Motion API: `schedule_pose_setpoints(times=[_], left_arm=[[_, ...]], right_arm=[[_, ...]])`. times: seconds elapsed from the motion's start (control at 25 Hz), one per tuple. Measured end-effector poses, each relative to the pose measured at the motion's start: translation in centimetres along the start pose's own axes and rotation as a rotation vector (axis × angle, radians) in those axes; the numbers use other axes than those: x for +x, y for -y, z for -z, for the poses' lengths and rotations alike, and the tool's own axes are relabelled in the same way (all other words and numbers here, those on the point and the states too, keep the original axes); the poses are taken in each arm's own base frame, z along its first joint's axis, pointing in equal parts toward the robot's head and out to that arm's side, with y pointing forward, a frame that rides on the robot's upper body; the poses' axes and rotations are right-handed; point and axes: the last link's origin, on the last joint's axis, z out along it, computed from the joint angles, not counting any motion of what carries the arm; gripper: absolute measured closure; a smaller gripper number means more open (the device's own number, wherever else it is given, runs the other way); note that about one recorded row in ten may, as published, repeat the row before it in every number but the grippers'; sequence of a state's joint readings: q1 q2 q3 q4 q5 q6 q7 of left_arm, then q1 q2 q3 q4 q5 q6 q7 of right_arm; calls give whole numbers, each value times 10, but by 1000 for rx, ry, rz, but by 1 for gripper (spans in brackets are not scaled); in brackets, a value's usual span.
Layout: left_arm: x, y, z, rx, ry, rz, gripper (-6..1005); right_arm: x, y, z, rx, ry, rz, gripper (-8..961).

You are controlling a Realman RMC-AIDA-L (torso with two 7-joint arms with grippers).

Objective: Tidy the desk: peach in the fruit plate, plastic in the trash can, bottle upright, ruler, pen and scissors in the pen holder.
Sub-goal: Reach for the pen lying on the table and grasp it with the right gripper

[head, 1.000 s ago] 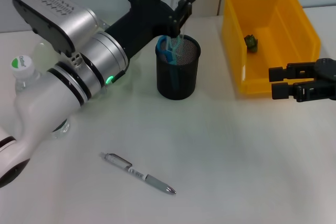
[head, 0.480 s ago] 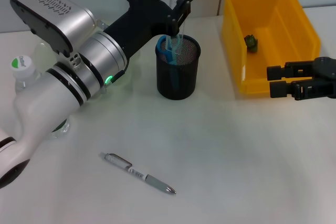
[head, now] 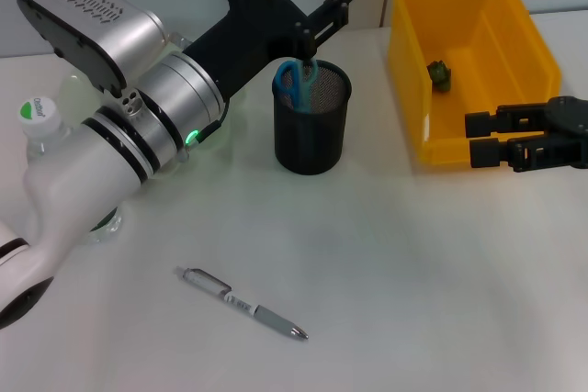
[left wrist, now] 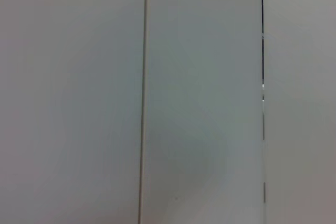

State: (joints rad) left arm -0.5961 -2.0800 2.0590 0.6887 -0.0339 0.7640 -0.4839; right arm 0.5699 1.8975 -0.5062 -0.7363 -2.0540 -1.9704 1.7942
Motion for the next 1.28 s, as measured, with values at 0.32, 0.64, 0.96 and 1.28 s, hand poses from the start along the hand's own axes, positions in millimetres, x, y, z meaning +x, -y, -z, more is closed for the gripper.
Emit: schedule_pose_setpoints(times=[0.32, 0.64, 0.96, 1.28], left_arm=[[5, -5, 0, -16, -19, 20, 206], [19, -32, 6, -78, 87, 12, 206], [47, -34, 31, -96, 155, 69, 206], [63, -24, 57, -108, 236, 123, 206]], right_arm=[[0, 1, 0, 4, 1, 0, 149], [-4, 1, -2, -1, 3, 10, 149], [-6, 0, -8, -14, -7, 30, 149], [-3, 2, 6, 26, -20, 36, 149]])
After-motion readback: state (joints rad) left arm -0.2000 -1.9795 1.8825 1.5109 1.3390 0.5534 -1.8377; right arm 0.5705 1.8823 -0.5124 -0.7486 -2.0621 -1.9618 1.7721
